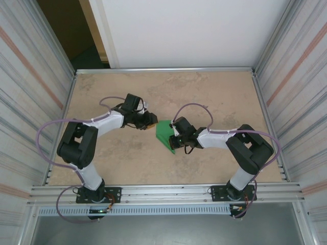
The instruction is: Fold a paper plane with a square sheet of paper (pick it up from the middle)
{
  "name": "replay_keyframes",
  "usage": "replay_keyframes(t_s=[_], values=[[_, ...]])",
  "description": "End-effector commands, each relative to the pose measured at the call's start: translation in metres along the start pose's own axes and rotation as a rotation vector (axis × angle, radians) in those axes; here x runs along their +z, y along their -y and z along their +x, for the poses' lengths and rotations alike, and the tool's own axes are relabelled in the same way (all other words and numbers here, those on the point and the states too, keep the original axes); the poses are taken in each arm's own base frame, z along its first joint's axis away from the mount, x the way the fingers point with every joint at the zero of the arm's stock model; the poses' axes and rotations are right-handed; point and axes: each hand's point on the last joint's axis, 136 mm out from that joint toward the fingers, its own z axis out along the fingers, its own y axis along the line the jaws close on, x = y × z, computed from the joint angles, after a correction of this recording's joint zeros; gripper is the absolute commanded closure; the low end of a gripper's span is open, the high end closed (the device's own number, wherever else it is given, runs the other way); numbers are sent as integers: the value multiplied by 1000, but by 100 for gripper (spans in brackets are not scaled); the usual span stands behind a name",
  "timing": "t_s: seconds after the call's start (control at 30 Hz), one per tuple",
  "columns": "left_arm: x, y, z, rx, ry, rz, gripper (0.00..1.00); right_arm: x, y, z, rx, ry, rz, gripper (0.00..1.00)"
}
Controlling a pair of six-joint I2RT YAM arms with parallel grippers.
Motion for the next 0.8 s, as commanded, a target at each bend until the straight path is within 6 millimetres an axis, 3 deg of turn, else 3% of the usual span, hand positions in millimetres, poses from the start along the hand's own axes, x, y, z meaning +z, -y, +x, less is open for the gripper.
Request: replay_keyframes(t_s=[0.0,0.2,0.77], values=[[1,20,15,-26,-6,102,70,4,1,2,37,-27,-6,100],[19,13,41,-38,-42,50,78,6,-1,2,41,-29,-18,100],[41,-8,55,-51,-77,-71,86,10,-2,3,32,-40,-27,100]])
